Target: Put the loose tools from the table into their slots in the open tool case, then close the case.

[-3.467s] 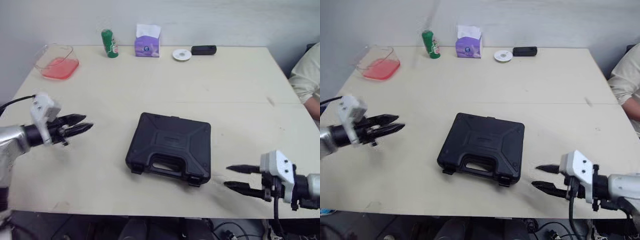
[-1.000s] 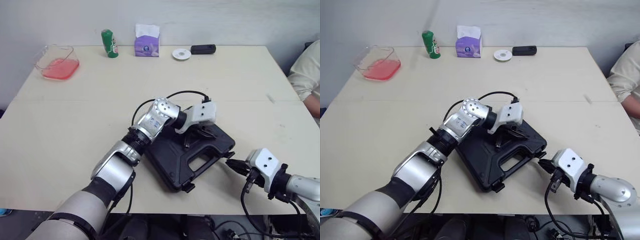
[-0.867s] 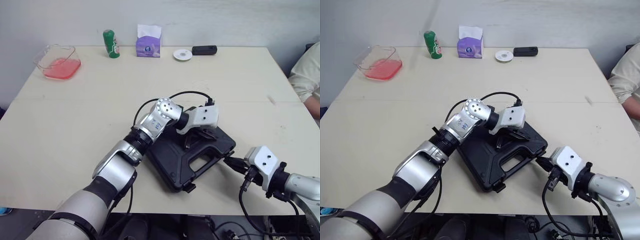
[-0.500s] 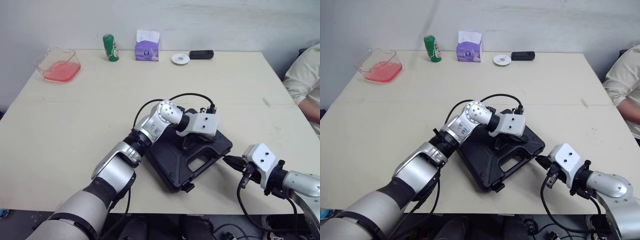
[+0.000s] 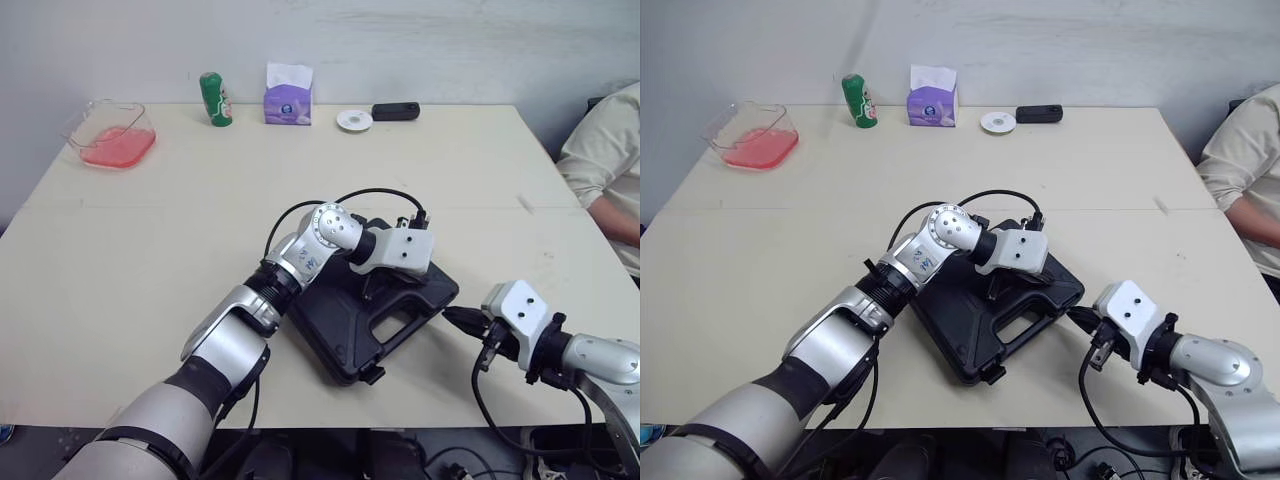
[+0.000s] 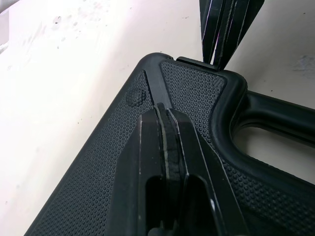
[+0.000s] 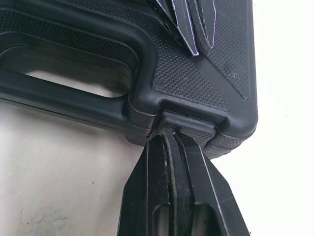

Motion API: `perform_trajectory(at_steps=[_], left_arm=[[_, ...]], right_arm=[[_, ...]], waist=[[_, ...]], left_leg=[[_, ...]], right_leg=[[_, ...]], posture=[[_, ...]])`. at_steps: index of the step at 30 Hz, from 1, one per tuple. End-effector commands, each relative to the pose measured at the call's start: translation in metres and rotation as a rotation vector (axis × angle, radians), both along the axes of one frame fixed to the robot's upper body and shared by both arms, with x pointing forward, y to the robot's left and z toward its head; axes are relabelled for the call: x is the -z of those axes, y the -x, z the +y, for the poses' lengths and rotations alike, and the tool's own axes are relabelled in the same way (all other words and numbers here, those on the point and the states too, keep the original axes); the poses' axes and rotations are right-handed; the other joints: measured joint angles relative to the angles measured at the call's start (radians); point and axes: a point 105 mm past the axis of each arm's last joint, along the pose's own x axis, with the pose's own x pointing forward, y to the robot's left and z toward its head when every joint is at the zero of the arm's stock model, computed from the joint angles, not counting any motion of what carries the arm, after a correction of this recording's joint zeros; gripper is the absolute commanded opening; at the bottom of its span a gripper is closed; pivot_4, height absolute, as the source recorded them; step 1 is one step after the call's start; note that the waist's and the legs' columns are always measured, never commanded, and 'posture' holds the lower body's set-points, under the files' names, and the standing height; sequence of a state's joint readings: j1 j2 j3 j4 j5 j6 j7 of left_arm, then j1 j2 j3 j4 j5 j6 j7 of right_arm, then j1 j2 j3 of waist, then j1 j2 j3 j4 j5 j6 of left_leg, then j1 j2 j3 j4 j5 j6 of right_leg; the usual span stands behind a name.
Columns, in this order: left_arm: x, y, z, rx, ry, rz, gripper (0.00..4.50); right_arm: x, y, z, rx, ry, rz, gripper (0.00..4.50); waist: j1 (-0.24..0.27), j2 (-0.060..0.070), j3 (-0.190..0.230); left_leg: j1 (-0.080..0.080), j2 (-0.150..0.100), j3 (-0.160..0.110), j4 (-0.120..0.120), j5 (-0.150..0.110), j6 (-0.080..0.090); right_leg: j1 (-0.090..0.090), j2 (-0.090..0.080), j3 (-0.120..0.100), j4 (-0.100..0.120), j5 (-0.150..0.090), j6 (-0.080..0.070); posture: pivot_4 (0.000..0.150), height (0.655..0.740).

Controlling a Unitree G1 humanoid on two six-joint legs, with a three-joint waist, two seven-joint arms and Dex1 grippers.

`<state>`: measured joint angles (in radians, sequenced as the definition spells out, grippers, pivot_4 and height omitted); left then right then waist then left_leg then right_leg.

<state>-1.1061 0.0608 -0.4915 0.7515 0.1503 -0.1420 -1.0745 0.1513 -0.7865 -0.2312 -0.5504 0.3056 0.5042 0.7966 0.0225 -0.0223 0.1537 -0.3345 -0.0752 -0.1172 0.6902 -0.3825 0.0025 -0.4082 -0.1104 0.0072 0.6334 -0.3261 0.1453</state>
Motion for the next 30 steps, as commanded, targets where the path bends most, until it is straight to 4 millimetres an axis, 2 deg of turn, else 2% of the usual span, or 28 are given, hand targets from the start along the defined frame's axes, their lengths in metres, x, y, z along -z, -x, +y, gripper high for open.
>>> perform_trajectory(at_steps=[1, 2, 3, 5, 8, 10, 13, 16, 18, 21, 25, 28, 30], left_arm=[[0.044, 0.0, 0.02, -0.062, -0.161, 0.097, 0.05], [0.037, -0.003, 0.021, -0.076, -0.134, 0.102, 0.05], [0.02, -0.004, 0.025, -0.078, -0.085, 0.119, 0.05], [-0.018, 0.007, 0.036, -0.013, 0.017, 0.172, 0.05], [-0.059, 0.039, 0.06, 0.131, 0.111, 0.224, 0.05], [-0.064, 0.062, 0.08, 0.206, 0.085, 0.28, 0.05], [-0.047, 0.085, 0.104, 0.222, -0.022, 0.368, 0.05], [-0.03, 0.093, 0.113, 0.187, -0.083, 0.425, 0.05], [-0.021, 0.091, 0.112, 0.16, -0.101, 0.403, 0.05], [0.001, 0.077, 0.109, 0.082, -0.135, 0.344, 0.05], [0.016, 0.076, 0.111, 0.086, -0.188, 0.324, 0.05], [0.02, 0.076, 0.111, 0.091, -0.205, 0.313, 0.05], [0.037, 0.075, 0.121, 0.114, -0.314, 0.24, 0.05]], right_arm=[[-0.016, 0.006, 0.011, -0.077, 0.024, -0.058, 0.02], [-0.015, 0.01, 0.009, -0.083, 0.032, -0.042, 0.02], [-0.013, 0.016, 0.007, -0.093, 0.041, -0.016, 0.02], [-0.011, 0.029, 0.007, -0.124, 0.05, 0.032, 0.02], [-0.008, 0.045, 0.019, -0.211, 0.026, 0.101, 0.02], [-0.006, 0.056, 0.034, -0.294, -0.012, 0.158, 0.02], [0.0, 0.066, 0.057, -0.396, -0.053, 0.22, 0.02], [0.009, 0.072, 0.078, -0.474, -0.068, 0.25, 0.02], [0.015, 0.075, 0.084, -0.504, -0.059, 0.262, 0.02], [0.023, 0.074, 0.088, -0.528, -0.03, 0.262, 0.02], [0.025, 0.074, 0.091, -0.552, -0.027, 0.266, 0.02], [0.026, 0.074, 0.091, -0.555, -0.026, 0.262, 0.02], [0.022, 0.068, 0.094, -0.548, -0.05, 0.236, 0.02]], waist=[[0.001, 0.0, -0.001], [0.002, 0.001, -0.001], [0.003, 0.001, -0.001], [0.001, 0.002, 0.0], [-0.006, 0.009, 0.004], [-0.002, 0.011, 0.006], [0.005, 0.011, 0.006], [0.009, 0.012, 0.006], [0.014, 0.011, 0.006], [0.018, 0.011, 0.006], [0.018, 0.011, 0.006], [0.019, 0.011, 0.006], [0.02, 0.011, 0.006]], left_leg=[[0.0, 0.0, 0.0, 0.0, 0.0, 0.0], [0.0, 0.0, 0.0, 0.0, 0.0, 0.0], [0.0, 0.0, 0.0, -0.001, 0.0, 0.0], [-0.001, 0.0, 0.0, -0.003, 0.0, 0.0], [-0.002, 0.0, 0.0, -0.007, 0.0, 0.0], [-0.004, 0.0, -0.002, -0.007, 0.0, 0.0], [-0.004, 0.0, -0.005, -0.006, 0.0, 0.0], [-0.002, -0.001, -0.008, -0.006, 0.0, 0.0], [-0.003, -0.002, -0.009, -0.005, 0.0, 0.0], [-0.004, -0.003, -0.009, -0.005, 0.0, 0.0], [-0.003, -0.002, -0.008, -0.006, 0.0, 0.0], [-0.003, -0.002, -0.008, -0.006, 0.0, 0.0], [-0.002, -0.002, -0.008, -0.006, 0.0, 0.0]], right_leg=[[0.0, 0.0, 0.0, 0.0, 0.0, 0.0], [0.0, 0.0, 0.0, 0.0, 0.0, 0.0], [-0.001, 0.0, 0.0, 0.0, 0.0, 0.0], [-0.002, 0.0, 0.0, -0.001, 0.0, 0.0], [-0.006, 0.001, 0.003, 0.003, 0.0, 0.0], [-0.008, 0.001, 0.003, 0.003, 0.0, 0.0], [-0.006, -0.001, 0.0, -0.001, 0.0, 0.0], [-0.002, -0.001, -0.001, -0.006, 0.0, -0.001], [-0.002, -0.001, -0.002, -0.006, 0.0, -0.001], [-0.003, -0.001, -0.002, -0.007, 0.0, -0.001], [-0.003, -0.001, -0.002, -0.007, 0.0, -0.001], [-0.003, -0.001, -0.002, -0.007, 0.0, -0.001], [-0.002, -0.001, -0.002, -0.007, 0.0, -0.001]], posture=[[0.15, 0.74], [0.15, 0.74], [0.15, 0.74], [0.15, 0.74], [0.15, 0.74], [0.15, 0.74], [0.15, 0.74], [0.15, 0.74], [0.15, 0.74], [0.15, 0.74], [0.15, 0.74], [0.15, 0.74], [0.15, 0.74]])
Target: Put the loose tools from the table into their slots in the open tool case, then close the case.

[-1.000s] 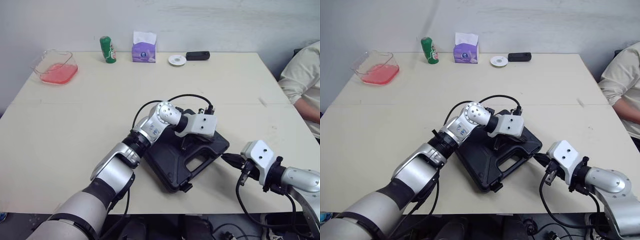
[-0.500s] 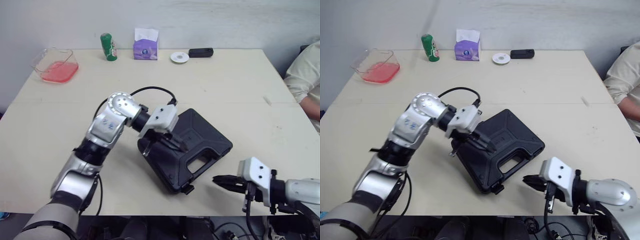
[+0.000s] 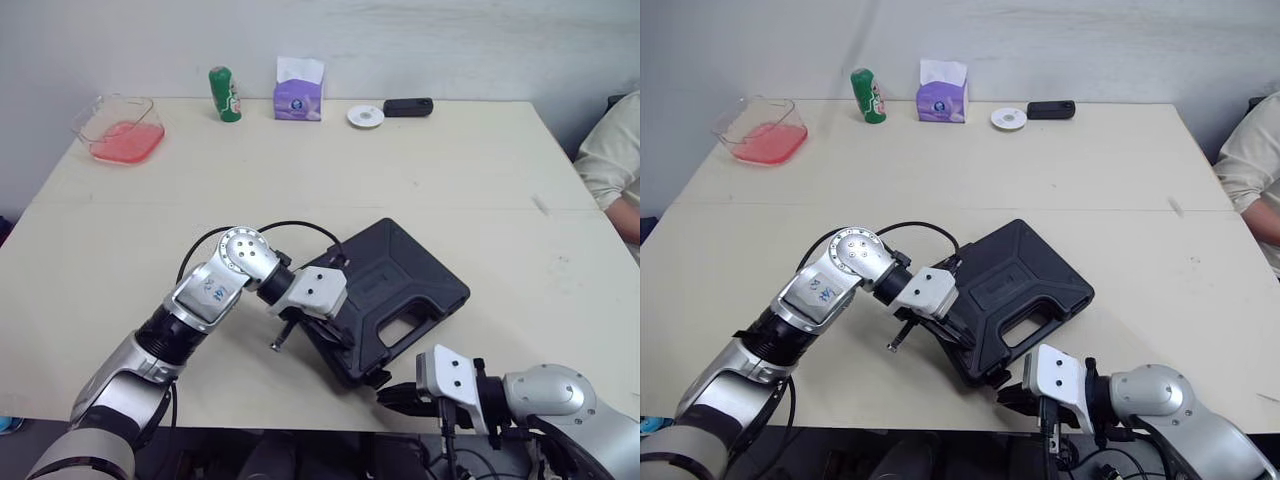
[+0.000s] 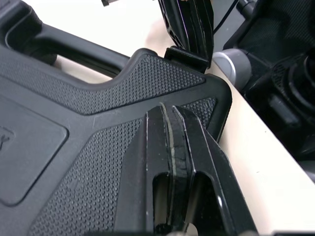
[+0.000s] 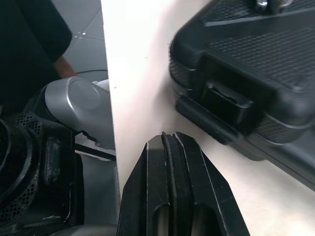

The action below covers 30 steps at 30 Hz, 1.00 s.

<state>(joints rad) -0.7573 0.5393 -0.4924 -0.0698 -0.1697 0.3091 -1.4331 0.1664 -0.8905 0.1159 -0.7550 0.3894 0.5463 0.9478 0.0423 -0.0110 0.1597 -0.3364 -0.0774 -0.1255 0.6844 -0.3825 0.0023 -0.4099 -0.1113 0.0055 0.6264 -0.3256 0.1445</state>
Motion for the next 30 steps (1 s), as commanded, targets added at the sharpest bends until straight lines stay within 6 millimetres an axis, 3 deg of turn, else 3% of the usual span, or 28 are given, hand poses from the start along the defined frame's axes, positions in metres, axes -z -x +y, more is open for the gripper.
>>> perform_trajectory(at_steps=[1, 11, 22, 28, 30], left_arm=[[0.04, -0.003, 0.018, 0.033, -0.21, -0.09, 0.05], [0.05, -0.012, 0.005, 0.044, -0.192, -0.156, 0.05], [0.045, -0.013, 0.005, 0.014, -0.159, -0.125, 0.05], [-0.03, -0.022, 0.02, -0.227, 0.257, 0.026, 0.05], [-0.054, -0.027, 0.036, -0.346, 0.358, 0.086, 0.68]], right_arm=[[-0.011, -0.006, 0.008, -0.009, -0.055, -0.044, 0.02], [-0.031, -0.015, 0.016, 0.018, -0.134, -0.073, 0.02], [-0.029, -0.019, 0.013, 0.042, -0.116, -0.09, 0.02], [-0.052, -0.024, -0.023, 0.104, -0.062, -0.171, 0.02], [-0.068, -0.026, -0.036, 0.13, -0.074, -0.182, 0.69]], waist=[[0.0, -0.001, -0.001], [0.002, 0.001, -0.011], [0.004, -0.001, -0.014], [-0.008, 0.002, -0.008], [-0.01, 0.002, -0.003]], left_leg=[[0.0, 0.0, 0.0, 0.0, 0.0, 0.0], [0.003, 0.002, 0.0, 0.0, 0.001, 0.0], [0.003, 0.001, 0.0, 0.0, 0.001, 0.0], [0.001, 0.001, 0.0, -0.001, 0.001, 0.0], [-0.001, 0.003, -0.001, -0.001, 0.001, 0.0]], right_leg=[[0.0, 0.0, 0.0, 0.0, 0.0, 0.0], [0.002, 0.001, 0.0, 0.0, 0.002, -0.002], [0.003, 0.001, 0.0, 0.0, 0.002, -0.002], [0.0, 0.002, 0.002, 0.0, 0.003, -0.001], [-0.003, 0.002, 0.001, 0.0, 0.002, -0.002]], posture=[[0.15, 0.74], [0.15, 0.74], [0.15, 0.74], [0.15, 0.74], [0.15, 0.74]])
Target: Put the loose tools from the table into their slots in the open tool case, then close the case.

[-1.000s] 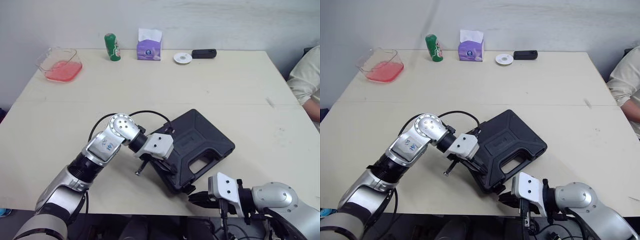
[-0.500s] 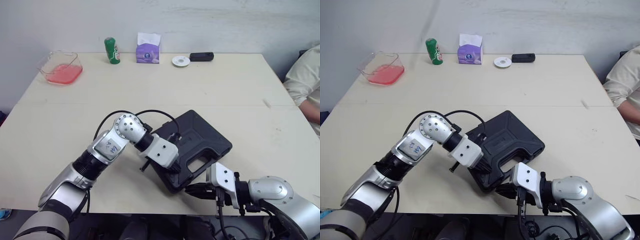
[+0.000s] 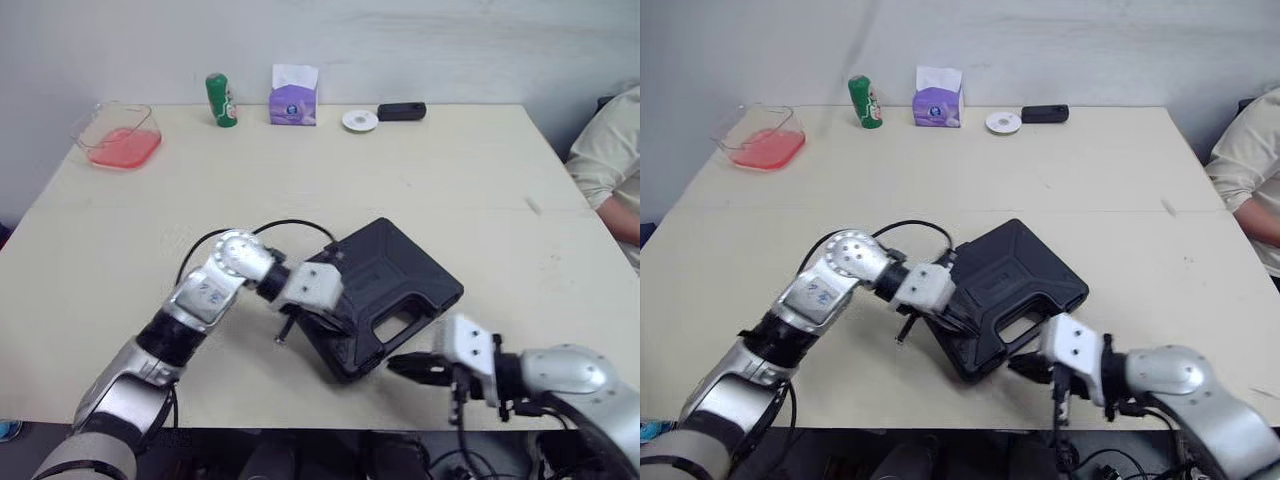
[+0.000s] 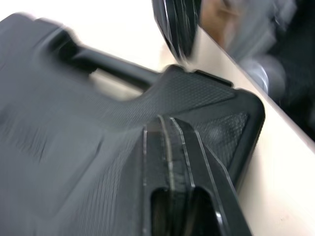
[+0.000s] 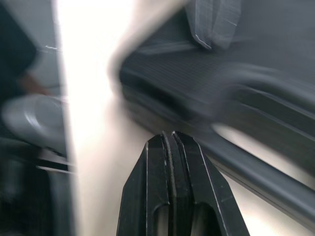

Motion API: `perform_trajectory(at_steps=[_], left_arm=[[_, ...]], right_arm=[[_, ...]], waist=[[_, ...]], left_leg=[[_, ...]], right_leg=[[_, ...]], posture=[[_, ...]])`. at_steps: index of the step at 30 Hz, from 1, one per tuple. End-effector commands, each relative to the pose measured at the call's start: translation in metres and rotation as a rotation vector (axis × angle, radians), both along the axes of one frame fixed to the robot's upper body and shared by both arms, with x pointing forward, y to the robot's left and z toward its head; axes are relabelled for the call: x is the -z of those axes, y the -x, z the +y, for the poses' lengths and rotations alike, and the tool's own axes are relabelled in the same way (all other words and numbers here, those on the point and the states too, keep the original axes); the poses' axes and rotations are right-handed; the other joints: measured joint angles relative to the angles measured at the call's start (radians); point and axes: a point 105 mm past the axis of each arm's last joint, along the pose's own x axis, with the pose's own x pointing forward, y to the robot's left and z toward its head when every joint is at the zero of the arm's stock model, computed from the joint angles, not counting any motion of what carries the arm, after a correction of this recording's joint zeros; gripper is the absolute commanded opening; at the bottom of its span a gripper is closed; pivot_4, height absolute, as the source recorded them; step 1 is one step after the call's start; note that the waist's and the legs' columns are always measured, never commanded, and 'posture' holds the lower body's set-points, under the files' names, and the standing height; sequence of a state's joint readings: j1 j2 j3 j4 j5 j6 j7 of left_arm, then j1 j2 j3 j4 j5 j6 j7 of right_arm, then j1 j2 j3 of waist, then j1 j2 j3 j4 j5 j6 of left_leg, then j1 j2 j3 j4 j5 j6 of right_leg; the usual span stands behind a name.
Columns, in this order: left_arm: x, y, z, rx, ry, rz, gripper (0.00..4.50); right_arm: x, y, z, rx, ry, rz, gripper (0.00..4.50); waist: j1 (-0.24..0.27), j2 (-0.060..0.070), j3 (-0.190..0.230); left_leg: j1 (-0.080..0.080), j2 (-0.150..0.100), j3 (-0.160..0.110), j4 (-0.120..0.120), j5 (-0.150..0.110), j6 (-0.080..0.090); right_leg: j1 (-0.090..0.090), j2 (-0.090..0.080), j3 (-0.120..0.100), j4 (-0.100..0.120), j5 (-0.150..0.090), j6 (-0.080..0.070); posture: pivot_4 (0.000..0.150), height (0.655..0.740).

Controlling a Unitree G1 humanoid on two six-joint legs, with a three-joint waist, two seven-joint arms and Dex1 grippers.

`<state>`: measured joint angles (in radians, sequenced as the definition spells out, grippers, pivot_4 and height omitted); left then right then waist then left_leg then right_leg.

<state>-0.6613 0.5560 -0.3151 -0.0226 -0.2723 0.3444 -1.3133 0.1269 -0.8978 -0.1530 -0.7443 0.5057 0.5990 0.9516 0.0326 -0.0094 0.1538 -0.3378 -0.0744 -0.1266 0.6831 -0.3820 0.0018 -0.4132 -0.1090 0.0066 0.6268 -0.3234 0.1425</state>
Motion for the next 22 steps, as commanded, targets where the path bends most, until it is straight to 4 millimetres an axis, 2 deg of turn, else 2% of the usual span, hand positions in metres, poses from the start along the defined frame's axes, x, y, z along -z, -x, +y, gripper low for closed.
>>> perform_trajectory(at_steps=[1, 5, 8, 9, 12, 15, 20, 22], left_arm=[[-0.059, -0.001, 0.028, -0.145, 0.193, 0.044, 0.97], [-0.089, 0.023, 0.071, -0.231, 0.236, 0.179, 2.84], [-0.102, 0.041, 0.128, -0.449, 0.22, 0.17, 4.21], [-0.104, 0.046, 0.14, -0.504, 0.206, 0.16, 4.47], [-0.109, 0.06, 0.165, -0.616, 0.181, 0.165, 4.47], [-0.117, 0.071, 0.191, -0.735, 0.15, 0.087, 4.47], [-0.12, 0.079, 0.2, -0.769, 0.164, 0.085, 4.47], [-0.115, 0.078, 0.2, -0.776, 0.155, 0.085, 4.47]], right_arm=[[-0.037, -0.001, -0.017, 0.005, -0.03, -0.064, 1.01], [-0.071, -0.008, -0.044, 0.068, -0.066, -0.081, 3.04], [-0.099, -0.016, -0.082, 0.143, -0.041, -0.078, 4.47], [-0.103, -0.017, -0.09, 0.159, -0.021, -0.081, 4.5], [-0.108, -0.022, -0.105, 0.179, 0.02, -0.104, 4.5], [-0.109, -0.03, -0.122, 0.232, 0.076, -0.098, 4.5], [-0.107, -0.037, -0.127, 0.228, 0.095, -0.122, 4.5], [-0.105, -0.039, -0.124, 0.219, 0.088, -0.129, 4.5]], waist=[[-0.002, 0.0, 0.005], [-0.013, 0.001, 0.01], [-0.016, 0.008, 0.016], [-0.016, 0.008, 0.017], [-0.008, 0.007, 0.019], [-0.004, 0.01, 0.021], [-0.009, 0.012, 0.022], [-0.011, 0.014, 0.023]], left_leg=[[0.0, 0.0, 0.0, 0.0, 0.0, 0.0], [-0.001, 0.0, -0.001, -0.001, -0.001, 0.0], [0.0, 0.0, -0.001, -0.003, -0.002, 0.001], [0.0, -0.001, 0.0, -0.003, -0.002, 0.002], [0.0, 0.0, -0.001, -0.003, -0.003, 0.001], [0.0, -0.001, -0.001, -0.003, -0.003, 0.001], [0.0, 0.0, -0.001, -0.003, -0.003, 0.0], [0.0, 0.0, 0.0, -0.003, -0.003, 0.0]], right_leg=[[0.0, 0.0, 0.0, 0.0, 0.0, 0.0], [-0.001, -0.002, 0.001, 0.001, 0.0, 0.0], [-0.001, -0.003, 0.0, -0.001, 0.0, 0.0], [-0.001, -0.004, 0.0, -0.001, 0.0, 0.0], [-0.001, -0.004, -0.001, -0.006, 0.0, -0.001], [0.0, -0.005, -0.002, -0.006, 0.0, -0.001], [0.0, -0.006, -0.001, -0.007, 0.0, -0.001], [-0.001, -0.006, -0.001, -0.006, 0.0, -0.001]], posture=[[0.15, 0.74], [0.15, 0.74], [0.15, 0.74], [0.15, 0.74], [0.15, 0.74], [0.15, 0.74], [0.15, 0.74], [0.15, 0.74]])
